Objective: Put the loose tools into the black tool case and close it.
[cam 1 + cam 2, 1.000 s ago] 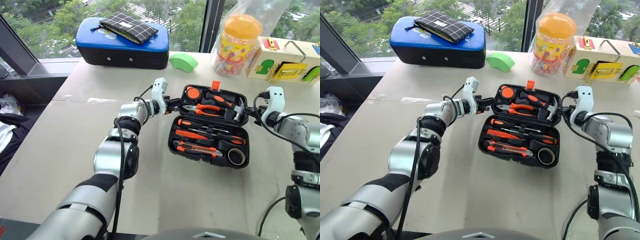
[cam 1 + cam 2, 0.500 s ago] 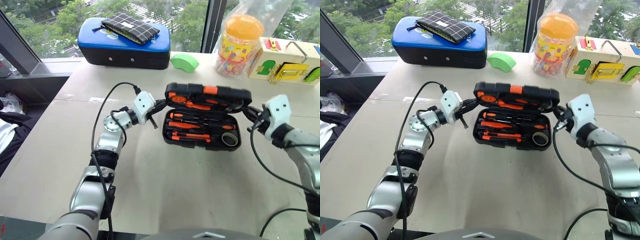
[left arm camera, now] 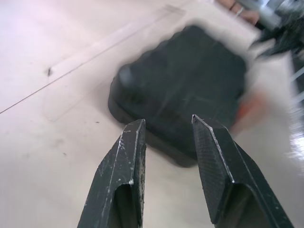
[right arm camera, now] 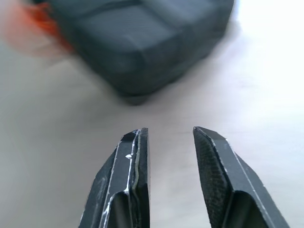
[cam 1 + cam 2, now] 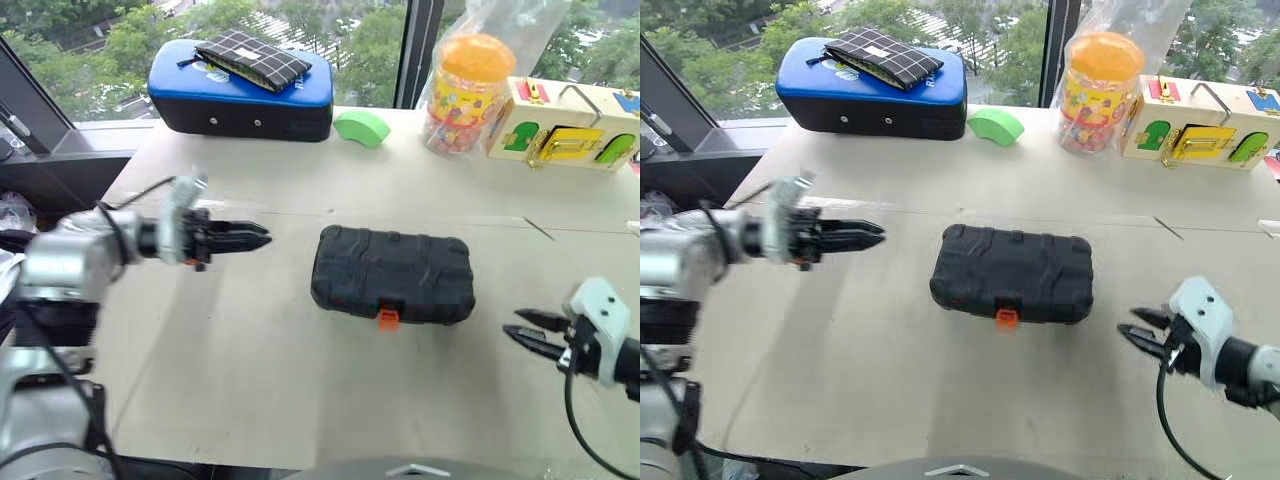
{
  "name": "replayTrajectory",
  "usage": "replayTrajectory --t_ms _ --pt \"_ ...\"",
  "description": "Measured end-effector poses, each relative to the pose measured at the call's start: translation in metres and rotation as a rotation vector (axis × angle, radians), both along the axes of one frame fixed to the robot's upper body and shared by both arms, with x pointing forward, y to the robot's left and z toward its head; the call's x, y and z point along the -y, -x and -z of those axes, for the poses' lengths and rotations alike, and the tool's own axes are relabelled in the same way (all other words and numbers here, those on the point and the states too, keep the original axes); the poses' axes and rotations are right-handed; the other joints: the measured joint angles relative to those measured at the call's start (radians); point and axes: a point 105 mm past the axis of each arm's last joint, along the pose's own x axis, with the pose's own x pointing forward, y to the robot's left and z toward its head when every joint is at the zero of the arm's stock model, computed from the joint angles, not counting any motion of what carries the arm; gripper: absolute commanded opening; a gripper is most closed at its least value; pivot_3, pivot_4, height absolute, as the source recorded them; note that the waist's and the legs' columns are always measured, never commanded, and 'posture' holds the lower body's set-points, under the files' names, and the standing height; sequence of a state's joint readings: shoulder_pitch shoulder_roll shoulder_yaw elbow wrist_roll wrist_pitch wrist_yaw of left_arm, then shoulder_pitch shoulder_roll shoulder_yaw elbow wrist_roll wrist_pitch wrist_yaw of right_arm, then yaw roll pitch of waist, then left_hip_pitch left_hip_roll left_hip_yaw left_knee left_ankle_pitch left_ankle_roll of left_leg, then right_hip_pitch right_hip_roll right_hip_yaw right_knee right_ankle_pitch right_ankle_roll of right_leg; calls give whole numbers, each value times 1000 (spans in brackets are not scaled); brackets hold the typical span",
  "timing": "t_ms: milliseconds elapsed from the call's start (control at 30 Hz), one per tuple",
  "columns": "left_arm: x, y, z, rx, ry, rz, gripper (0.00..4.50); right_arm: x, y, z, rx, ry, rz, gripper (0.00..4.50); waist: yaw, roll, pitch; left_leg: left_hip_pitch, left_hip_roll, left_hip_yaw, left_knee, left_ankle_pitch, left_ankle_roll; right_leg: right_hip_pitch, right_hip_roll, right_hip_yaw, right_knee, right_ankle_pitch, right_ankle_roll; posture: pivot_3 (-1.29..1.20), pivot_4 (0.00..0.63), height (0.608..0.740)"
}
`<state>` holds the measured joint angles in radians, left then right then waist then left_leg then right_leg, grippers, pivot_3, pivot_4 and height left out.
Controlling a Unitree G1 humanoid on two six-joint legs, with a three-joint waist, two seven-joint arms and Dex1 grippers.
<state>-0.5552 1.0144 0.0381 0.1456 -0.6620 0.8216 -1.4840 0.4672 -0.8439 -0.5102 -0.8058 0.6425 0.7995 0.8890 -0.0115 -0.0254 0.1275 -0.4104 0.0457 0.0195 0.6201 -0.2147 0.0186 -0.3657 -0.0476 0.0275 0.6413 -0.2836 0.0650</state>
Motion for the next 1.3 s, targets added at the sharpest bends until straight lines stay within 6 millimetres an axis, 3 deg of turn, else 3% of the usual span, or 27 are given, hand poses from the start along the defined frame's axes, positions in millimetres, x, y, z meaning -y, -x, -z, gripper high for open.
replayTrajectory --t_ms 67,267,367,467,600,667,767,867,1033,1133,1300 --pt "13 12 1 -40 13 84 39 -11 4 -2 -9 -32 -46 0 2 0 0 3 1 0 2 0 0 4 -2 0 -1 -2 -3 0 150 740" --pt "47 36 18 -85 7 234 39 -36 2 26 -104 -5 -132 0 2 -3 1 0 0 0 6 0 0 3 -6 3 -2 -2 -4 0 150 740" --pt "57 40 20 -52 -4 262 39 -37 -39 43 -20 31 26 0 1 -4 1 -4 -2 -1 8 0 0 -1 -3 3 -2 -2 -4 0 150 740" --pt "61 40 21 -33 -12 261 39 -37 -66 55 -7 12 181 0 1 -4 1 -4 -3 -1 7 0 0 -3 -2 3 0 -2 -4 0 150 740" --pt "70 37 22 12 -13 271 39 -35 -123 31 101 -98 409 0 -5 -2 2 -4 -3 1 7 0 0 -4 -1 7 1 -1 -2 0 150 740" --pt "76 30 22 55 -22 259 39 -35 -143 15 149 -142 460 0 -2 -2 2 -4 -3 1 7 0 0 -4 0 7 1 0 0 0 150 740" --pt "85 15 22 114 -37 221 39 -36 -160 7 168 -180 489 0 8 -3 2 -5 -4 2 7 0 0 -4 -1 4 1 0 0 0 150 740" --pt "98 -5 24 173 -72 194 39 -34 -161 7 162 -174 478 0 11 -2 2 -6 -4 2 6 0 0 -4 0 5 1 0 0 0 150 740" --pt "115 -29 41 216 -150 174 39 -26 -132 13 85 -112 387 0 12 -2 2 -6 -5 1 6 0 0 -4 0 5 1 0 0 0 150 740" --pt "124 -39 58 239 -228 196 39 -47 -110 7 43 -151 276 0 2 -2 1 -5 -4 1 6 0 0 -4 1 6 2 0 0 0 150 740" --pt "126 -42 63 310 -302 255 39 -76 -107 18 -10 -174 227 0 -5 -2 -2 -3 -4 1 6 0 0 -3 1 7 2 0 0 0 150 740"
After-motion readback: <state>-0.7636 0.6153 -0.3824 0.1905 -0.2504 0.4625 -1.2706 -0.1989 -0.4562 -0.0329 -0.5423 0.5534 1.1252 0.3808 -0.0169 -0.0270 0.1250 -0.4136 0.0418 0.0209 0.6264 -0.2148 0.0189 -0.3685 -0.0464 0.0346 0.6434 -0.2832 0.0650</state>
